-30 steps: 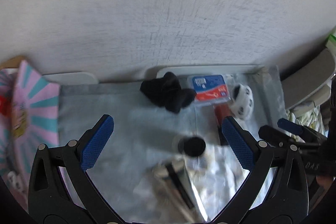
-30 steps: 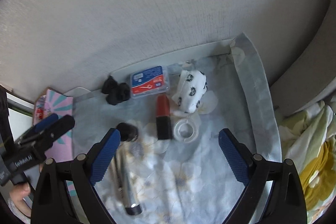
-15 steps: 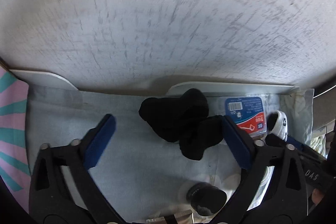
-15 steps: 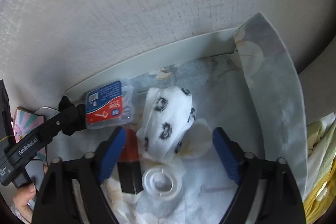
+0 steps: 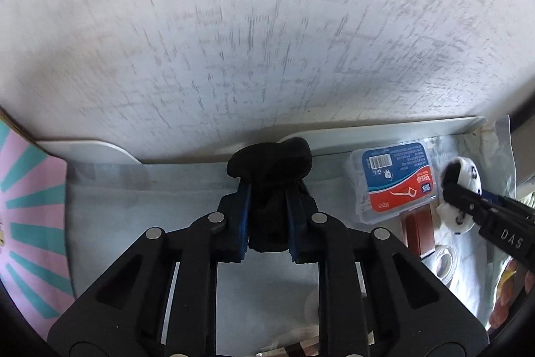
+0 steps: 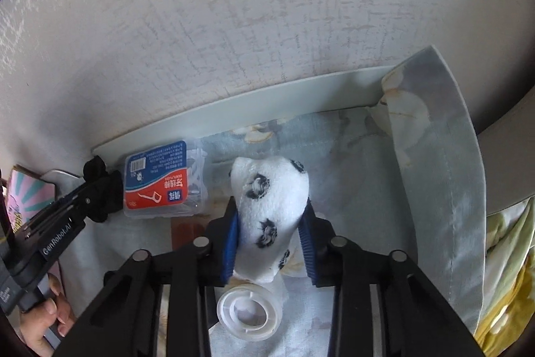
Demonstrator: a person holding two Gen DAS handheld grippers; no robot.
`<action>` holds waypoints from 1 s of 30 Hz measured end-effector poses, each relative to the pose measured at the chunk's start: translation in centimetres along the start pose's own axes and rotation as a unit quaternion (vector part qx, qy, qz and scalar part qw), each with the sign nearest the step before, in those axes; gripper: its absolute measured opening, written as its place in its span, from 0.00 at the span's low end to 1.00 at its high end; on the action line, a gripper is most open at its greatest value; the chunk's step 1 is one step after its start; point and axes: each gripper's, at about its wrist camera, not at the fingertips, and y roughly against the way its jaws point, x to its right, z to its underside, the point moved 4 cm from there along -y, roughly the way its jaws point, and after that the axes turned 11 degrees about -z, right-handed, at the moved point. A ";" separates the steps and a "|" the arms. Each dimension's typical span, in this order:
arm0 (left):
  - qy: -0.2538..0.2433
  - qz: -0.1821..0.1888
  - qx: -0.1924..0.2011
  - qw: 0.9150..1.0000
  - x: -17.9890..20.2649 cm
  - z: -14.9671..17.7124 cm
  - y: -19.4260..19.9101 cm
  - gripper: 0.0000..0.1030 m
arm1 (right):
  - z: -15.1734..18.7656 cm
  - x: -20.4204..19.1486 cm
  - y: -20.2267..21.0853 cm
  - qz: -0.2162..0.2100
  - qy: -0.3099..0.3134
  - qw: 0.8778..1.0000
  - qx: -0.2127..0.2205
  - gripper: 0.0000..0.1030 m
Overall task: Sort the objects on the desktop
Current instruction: 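Grasp the black slipper with left gripper while right gripper grasps white sock, then carry slipper and sock over the box and open both grippers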
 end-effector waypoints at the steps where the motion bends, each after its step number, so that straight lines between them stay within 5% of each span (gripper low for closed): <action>1: -0.003 -0.002 0.002 1.000 0.0 -0.1 0.2 0.15 | 0.0 0.1 0.3 0.001 0.000 1.000 0.002 0.29; 10: -0.012 -0.013 -0.006 1.000 -1.7 -0.7 4.1 0.15 | 0.2 -1.2 3.6 0.031 0.039 0.999 -0.010 0.29; 15: -0.002 0.027 -0.044 0.999 -2.9 0.2 7.1 0.15 | 0.6 -2.7 7.0 0.031 0.042 0.999 -0.006 0.29; 20: 0.000 0.077 -0.095 0.992 -6.5 2.8 10.7 0.15 | 1.0 -7.8 8.5 -0.008 0.066 0.997 -0.025 0.29; 23: -0.018 0.052 -0.086 0.995 -8.7 4.7 13.9 0.15 | 0.9 -11.5 7.6 -0.081 0.082 0.991 -0.074 0.29; 26: 0.004 0.039 -0.082 0.996 -12.4 4.7 16.0 0.15 | 0.8 -15.4 7.5 -0.050 0.157 0.982 -0.095 0.29; 30: 0.044 0.023 -0.070 0.996 -17.6 4.7 18.5 0.15 | 2.4 -20.6 7.8 -0.100 0.202 0.968 -0.112 0.29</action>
